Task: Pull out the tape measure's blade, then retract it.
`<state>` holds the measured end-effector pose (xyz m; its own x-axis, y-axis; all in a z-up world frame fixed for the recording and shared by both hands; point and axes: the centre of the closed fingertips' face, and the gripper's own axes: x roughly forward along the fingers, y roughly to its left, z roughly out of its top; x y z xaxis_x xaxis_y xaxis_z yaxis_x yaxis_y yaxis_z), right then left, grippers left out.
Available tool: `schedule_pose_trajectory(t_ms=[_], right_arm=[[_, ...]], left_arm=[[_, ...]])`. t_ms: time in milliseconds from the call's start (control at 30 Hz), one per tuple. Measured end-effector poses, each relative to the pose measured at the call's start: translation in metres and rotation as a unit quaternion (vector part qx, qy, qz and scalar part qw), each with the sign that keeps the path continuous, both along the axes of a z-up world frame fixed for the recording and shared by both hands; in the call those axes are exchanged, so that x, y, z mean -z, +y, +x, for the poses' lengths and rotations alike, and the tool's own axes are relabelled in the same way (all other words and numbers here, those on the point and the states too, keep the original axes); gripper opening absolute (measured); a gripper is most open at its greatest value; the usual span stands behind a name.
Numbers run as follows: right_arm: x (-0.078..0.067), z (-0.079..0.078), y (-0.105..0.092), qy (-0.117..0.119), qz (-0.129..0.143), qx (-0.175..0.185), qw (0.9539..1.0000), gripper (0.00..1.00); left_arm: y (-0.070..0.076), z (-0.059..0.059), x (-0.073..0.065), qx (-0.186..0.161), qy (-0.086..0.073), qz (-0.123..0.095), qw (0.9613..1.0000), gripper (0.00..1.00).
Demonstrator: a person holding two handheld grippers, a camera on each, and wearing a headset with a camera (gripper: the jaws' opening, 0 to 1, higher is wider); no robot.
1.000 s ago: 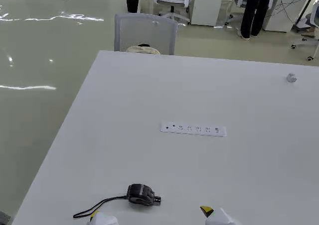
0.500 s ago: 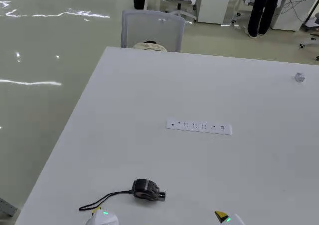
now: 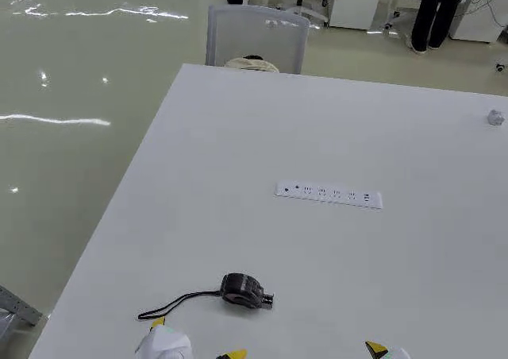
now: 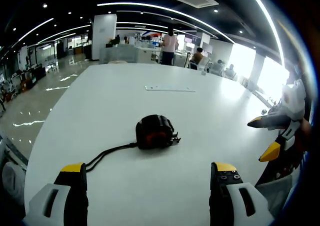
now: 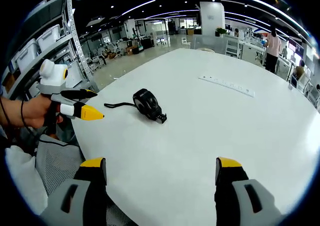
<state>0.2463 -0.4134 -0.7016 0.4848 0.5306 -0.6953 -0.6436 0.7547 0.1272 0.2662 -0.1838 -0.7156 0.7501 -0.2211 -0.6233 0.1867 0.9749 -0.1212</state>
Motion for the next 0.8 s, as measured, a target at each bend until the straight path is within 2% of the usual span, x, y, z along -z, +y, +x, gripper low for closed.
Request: schedule_pose_trajectory(t_ms=[500,800], right_arm=[[-0.011,-0.011,-0.017,0.003,-0.005,0.016,0.9998,0.96],[-0.021,-0.015,-0.026,0.000,-0.007,0.023,0.9997,0.97]], left_arm=[[0.014,-0.025,-0.003,0.001,0.012,-0.001,0.9999,1.00],[0.022,-0.036,-0.010,-0.002,0.010,0.003,0.9999,1.00]])
